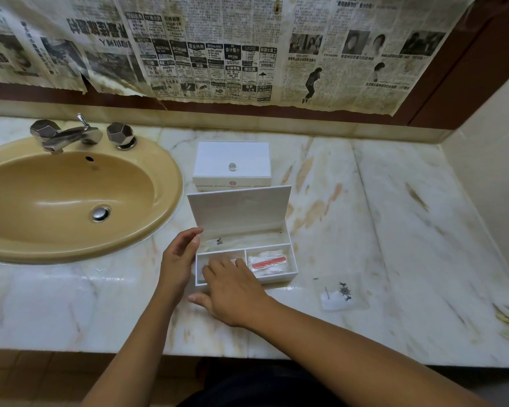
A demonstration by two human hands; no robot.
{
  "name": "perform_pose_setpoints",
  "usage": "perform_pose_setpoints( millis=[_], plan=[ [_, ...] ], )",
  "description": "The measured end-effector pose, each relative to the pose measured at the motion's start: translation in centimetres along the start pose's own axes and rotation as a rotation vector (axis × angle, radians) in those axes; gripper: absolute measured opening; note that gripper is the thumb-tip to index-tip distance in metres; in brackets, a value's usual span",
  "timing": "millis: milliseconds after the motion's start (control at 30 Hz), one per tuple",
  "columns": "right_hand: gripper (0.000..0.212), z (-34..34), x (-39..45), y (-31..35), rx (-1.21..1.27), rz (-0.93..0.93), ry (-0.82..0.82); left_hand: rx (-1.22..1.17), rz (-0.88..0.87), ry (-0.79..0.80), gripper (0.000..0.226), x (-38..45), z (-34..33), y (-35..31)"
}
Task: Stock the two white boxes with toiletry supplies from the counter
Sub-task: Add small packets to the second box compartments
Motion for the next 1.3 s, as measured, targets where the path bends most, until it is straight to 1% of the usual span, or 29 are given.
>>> perform_pose_setpoints(
  millis=[167, 267, 333, 433, 500, 533, 567, 633, 733, 800, 867, 1000, 1067, 1200, 1300],
  plan=[
    [0.065, -0.8, 0.1, -0.3, 0.034, 0.005, 0.038, 0.005, -0.003, -0.009, 0.019, 0.0, 0.1, -0.1],
    [0.060, 0.0, -0.2, -0.4, 0.084, -0.001, 0.009, 0.007, -0.002, -0.008, 0.019, -0.1, 0.1, -0.2],
    [0.050, 1.9, -0.5, -0.5, 0.133, 0.025, -0.102, 0.002, -0.002, -0.015, 0.019, -0.1, 0.1, -0.2],
    [0.035, 5.2, -1.1, -2.0, 0.198, 0.028, -0.318, -0.052, 0.008, -0.017, 0.019, -0.2, 0.0, -0.2],
    [0.031, 7.3, -1.9, -4.1, 0.208, -0.026, -0.492, -0.093, 0.029, -0.015, 0.019, -0.1, -0.1, 0.1],
    [0.028, 8.0, -2.4, -5.6, 0.209, -0.078, -0.555, -0.100, 0.039, -0.013, 0.019, -0.1, -0.1, 0.2],
    [0.026, 8.5, -3.0, -7.2, 0.204, -0.145, -0.584, -0.095, 0.045, -0.011, 0.019, -0.1, 0.0, 0.4],
    [0.033, 8.7, -4.2, -10.6, 0.170, -0.321, -0.532, -0.080, 0.050, -0.011, 0.019, -0.1, 0.1, 0.5],
    [0.042, 7.1, -6.4, -15.4, 0.146, -0.579, -0.327, -0.091, 0.063, -0.018, 0.020, -0.2, 0.0, 0.4],
    [0.045, 5.7, -7.8, -17.1, 0.153, -0.694, -0.222, -0.096, 0.063, -0.023, 0.019, -0.2, 0.0, 0.4],
    [0.050, 4.4, -8.7, -18.1, 0.161, -0.767, -0.136, -0.098, 0.065, -0.023, 0.020, -0.2, 0.0, 0.4],
    [0.062, 1.3, -10.0, -19.1, 0.165, -0.842, 0.069, -0.097, 0.074, -0.019, 0.020, -0.2, 0.0, 0.5],
    [0.065, 0.1, -10.4, -19.2, 0.181, -0.853, 0.126, -0.104, 0.075, -0.017, 0.020, -0.2, 0.0, 0.5],
    [0.058, -0.2, -10.5, -19.0, 0.185, -0.817, 0.093, -0.107, 0.077, -0.012, 0.020, -0.3, 0.0, 0.4],
    [0.056, 0.0, -10.4, -18.8, 0.192, -0.807, 0.070, -0.110, 0.080, -0.011, 0.020, -0.2, -0.1, 0.6]
  ],
)
Point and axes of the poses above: each hand's wrist, its own x-axis towards the middle knuckle, its own z-axis out of the back of the hand, y = z × x, the point moved 9 cm from there along x, towards the middle knuckle
